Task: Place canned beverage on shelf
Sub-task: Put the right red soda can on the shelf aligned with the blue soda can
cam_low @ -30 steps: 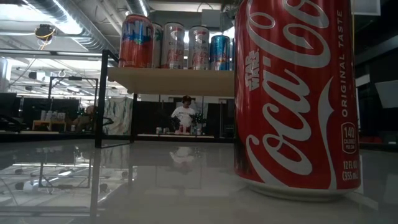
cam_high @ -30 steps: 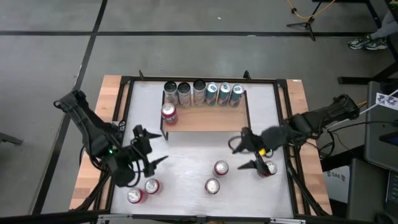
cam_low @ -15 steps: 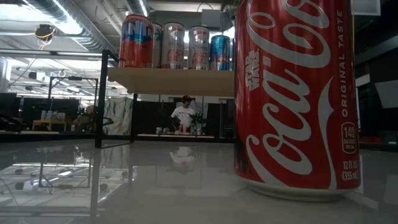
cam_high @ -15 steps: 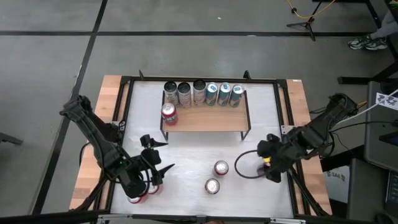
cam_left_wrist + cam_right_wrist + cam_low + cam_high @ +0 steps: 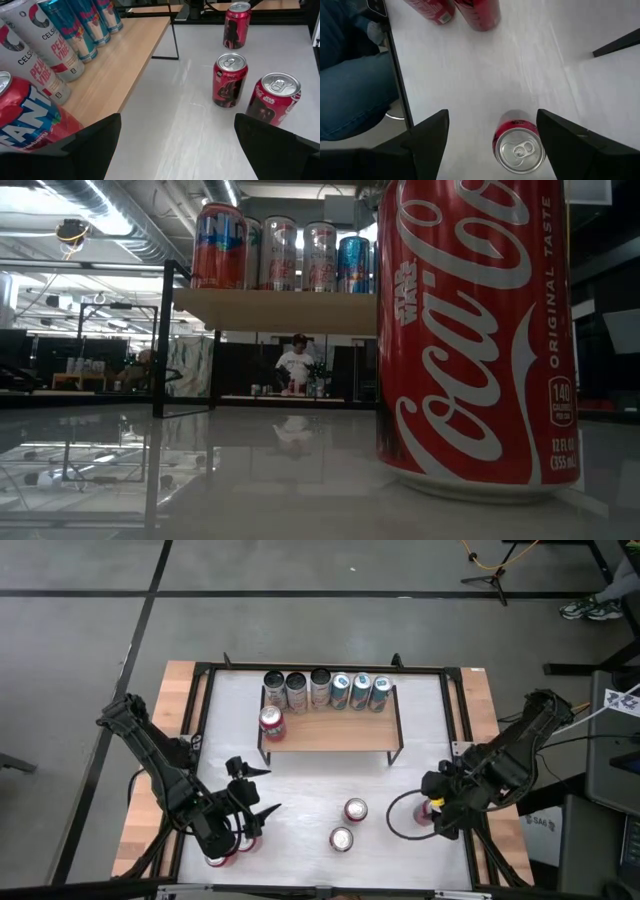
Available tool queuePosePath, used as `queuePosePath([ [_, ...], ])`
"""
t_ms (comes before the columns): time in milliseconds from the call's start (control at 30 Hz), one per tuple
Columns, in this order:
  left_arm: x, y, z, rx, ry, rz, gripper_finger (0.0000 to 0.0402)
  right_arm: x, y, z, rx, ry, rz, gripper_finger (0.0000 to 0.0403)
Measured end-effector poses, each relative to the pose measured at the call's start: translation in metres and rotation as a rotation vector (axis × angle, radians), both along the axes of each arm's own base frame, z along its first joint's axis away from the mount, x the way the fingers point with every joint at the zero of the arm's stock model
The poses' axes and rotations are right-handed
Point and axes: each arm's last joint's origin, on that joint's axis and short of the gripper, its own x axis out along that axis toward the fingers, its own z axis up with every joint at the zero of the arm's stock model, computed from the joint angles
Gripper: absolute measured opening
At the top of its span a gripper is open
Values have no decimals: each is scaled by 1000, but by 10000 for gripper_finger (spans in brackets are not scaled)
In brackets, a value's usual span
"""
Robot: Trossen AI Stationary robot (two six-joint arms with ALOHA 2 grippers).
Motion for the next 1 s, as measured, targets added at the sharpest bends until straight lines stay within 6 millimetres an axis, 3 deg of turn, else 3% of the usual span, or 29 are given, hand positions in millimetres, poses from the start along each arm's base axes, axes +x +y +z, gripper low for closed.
queuePosePath([
  [1000,0,0,0,1,1,0,382,-2,-2,-1,-20,18,3,292],
])
